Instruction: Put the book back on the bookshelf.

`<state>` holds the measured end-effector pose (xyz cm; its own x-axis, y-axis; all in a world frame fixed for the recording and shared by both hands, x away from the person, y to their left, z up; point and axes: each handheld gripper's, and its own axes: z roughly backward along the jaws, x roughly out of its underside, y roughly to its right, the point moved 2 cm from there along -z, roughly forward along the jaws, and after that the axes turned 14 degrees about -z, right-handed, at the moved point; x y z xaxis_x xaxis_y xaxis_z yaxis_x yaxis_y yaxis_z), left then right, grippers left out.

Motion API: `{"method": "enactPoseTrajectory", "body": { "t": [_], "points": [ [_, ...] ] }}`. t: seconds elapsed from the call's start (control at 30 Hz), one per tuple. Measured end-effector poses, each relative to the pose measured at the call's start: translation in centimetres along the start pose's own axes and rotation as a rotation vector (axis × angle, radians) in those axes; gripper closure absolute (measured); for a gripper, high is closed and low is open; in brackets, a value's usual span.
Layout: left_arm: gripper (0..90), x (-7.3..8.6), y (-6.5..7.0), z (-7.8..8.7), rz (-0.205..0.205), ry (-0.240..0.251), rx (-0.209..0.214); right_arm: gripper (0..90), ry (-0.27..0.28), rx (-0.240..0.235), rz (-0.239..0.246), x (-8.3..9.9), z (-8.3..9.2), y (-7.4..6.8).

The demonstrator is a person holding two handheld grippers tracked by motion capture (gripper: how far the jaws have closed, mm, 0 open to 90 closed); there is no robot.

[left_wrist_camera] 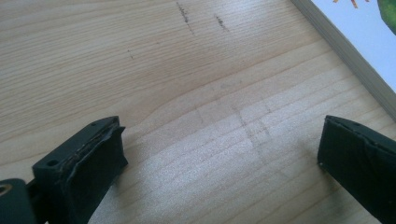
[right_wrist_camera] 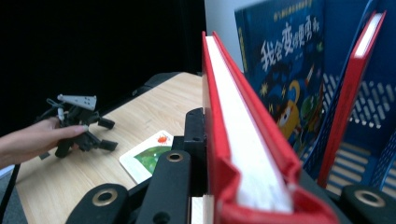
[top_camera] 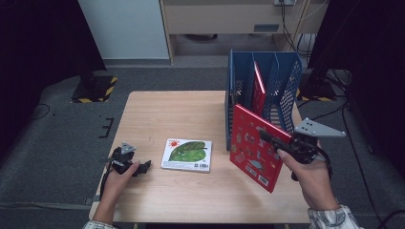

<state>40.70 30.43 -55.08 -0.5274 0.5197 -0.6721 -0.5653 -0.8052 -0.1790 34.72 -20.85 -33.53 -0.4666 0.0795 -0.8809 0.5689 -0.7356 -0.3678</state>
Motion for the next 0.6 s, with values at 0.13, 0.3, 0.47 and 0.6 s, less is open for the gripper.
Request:
{"method": "enactPoseTrajectory", "body": {
  "t": [0.13,0.3,0.47,0.6],
  "points": [
    [0.0,0.0,0.0,0.0,-0.001,0.000,0.001,79.2,0.015,0.007,0.010,-1.7,0.4,-0.6],
    [0.0,0.0,0.0,0.0,-0.001,0.000,0.002,79.2,0.048,0.033,0.017,-3.8,0.6,-0.5],
    [0.0,0.0,0.0,0.0,-0.002,0.000,0.002,79.2,0.067,0.060,0.021,-5.6,0.8,-0.1],
    [0.0,0.0,0.0,0.0,-0.001,0.000,0.003,79.2,0.082,0.076,0.017,-6.4,0.9,0.2]
  ]
}}
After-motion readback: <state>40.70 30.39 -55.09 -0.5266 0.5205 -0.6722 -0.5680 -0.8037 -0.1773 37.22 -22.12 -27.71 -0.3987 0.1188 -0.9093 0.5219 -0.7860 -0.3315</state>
